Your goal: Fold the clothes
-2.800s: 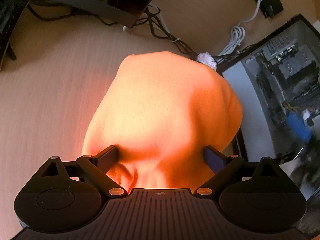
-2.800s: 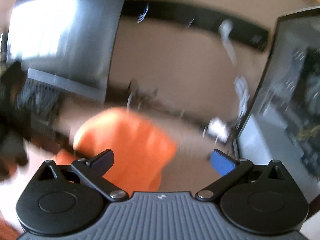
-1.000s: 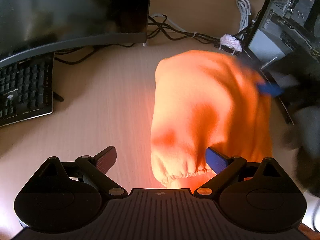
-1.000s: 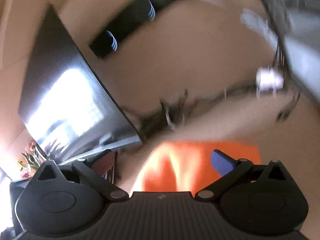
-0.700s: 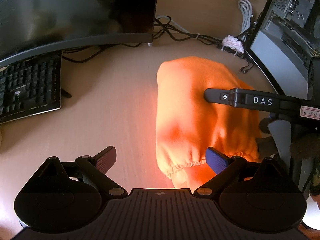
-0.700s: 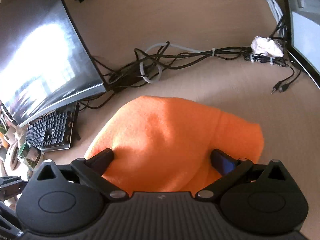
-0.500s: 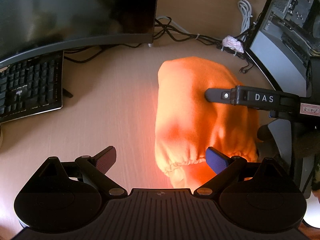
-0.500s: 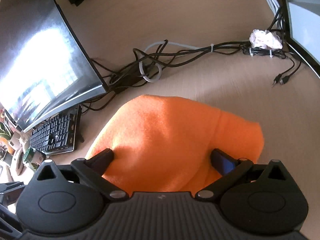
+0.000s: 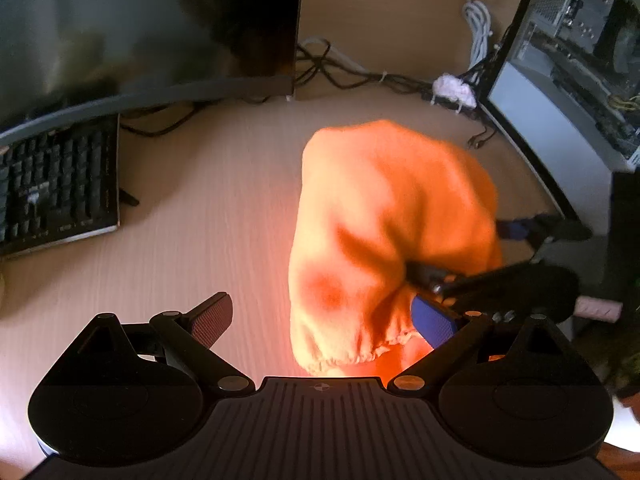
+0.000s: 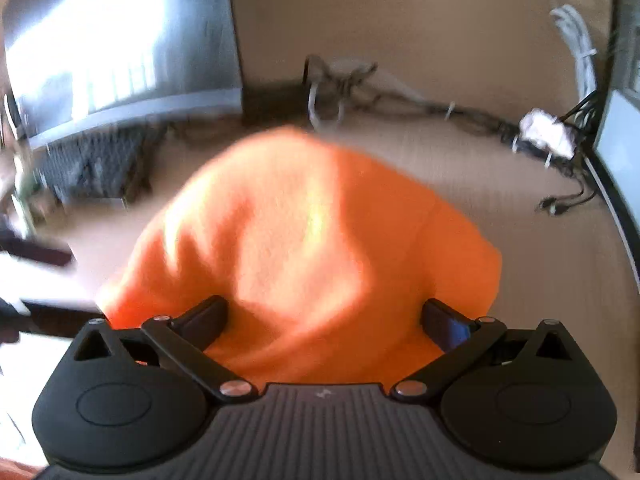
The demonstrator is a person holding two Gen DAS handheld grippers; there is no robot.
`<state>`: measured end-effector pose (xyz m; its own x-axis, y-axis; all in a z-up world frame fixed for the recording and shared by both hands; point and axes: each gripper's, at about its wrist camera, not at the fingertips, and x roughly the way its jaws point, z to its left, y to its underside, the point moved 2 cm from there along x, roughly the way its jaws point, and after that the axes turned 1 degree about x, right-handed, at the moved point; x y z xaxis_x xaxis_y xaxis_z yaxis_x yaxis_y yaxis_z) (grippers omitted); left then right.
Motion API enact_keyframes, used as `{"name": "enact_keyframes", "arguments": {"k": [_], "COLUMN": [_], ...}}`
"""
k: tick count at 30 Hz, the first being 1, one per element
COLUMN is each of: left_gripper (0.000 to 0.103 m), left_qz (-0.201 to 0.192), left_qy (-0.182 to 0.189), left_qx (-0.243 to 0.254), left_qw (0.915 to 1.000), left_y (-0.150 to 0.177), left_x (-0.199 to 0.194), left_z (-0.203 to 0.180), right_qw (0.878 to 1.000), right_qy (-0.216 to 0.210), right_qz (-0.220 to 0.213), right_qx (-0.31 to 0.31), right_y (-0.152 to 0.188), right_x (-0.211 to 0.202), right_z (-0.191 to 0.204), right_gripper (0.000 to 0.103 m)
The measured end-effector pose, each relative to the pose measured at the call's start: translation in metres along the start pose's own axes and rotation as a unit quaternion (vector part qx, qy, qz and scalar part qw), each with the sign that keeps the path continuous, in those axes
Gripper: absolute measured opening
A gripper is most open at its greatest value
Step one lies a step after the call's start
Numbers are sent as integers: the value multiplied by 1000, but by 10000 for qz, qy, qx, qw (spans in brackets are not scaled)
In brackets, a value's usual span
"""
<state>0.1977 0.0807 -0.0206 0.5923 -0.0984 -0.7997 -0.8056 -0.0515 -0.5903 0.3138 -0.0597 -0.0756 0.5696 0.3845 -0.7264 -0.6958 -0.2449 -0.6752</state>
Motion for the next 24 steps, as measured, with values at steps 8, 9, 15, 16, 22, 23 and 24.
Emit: {"name": "enact_keyframes", "arguments": {"k": [8, 9, 15, 16, 22, 23, 24], "left_gripper": [100, 100, 100, 101, 103, 103, 103], "left_qz": [-631, -504, 518, 664, 668, 630, 592], "left_qy": [1692, 1908, 2038, 1998, 1574, 1601, 1627], "left_qx": [106, 9, -584, -655, -643, -599, -555], "left_qw": [9835, 9803, 9759, 9754, 9832, 9833, 9833], "left_y": [-60, -67, -90, -91, -89, -90, -90], "left_x": [-15, -3, 86, 99, 132, 127, 123], "left_z": [-25, -29, -38, -38, -42, -42, -42], "right_qw": [9998, 9996, 9954, 9942, 9935, 9940, 9945], "right_qy": [104, 110, -51, -136, -779, -789, -785], "right_qz": [-71, -91, -504, -604, 30, 213, 286], "right_qx": [-183, -260, -812, -883, -829, -731, -628], "right_y": [7, 6, -1, -2, 19, 24, 26], "right_x": [-7, -10, -62, -73, -47, -35, -29], "right_z": [8, 10, 24, 27, 36, 35, 32], "right_gripper": [103, 103, 103, 103, 103, 103, 103]}}
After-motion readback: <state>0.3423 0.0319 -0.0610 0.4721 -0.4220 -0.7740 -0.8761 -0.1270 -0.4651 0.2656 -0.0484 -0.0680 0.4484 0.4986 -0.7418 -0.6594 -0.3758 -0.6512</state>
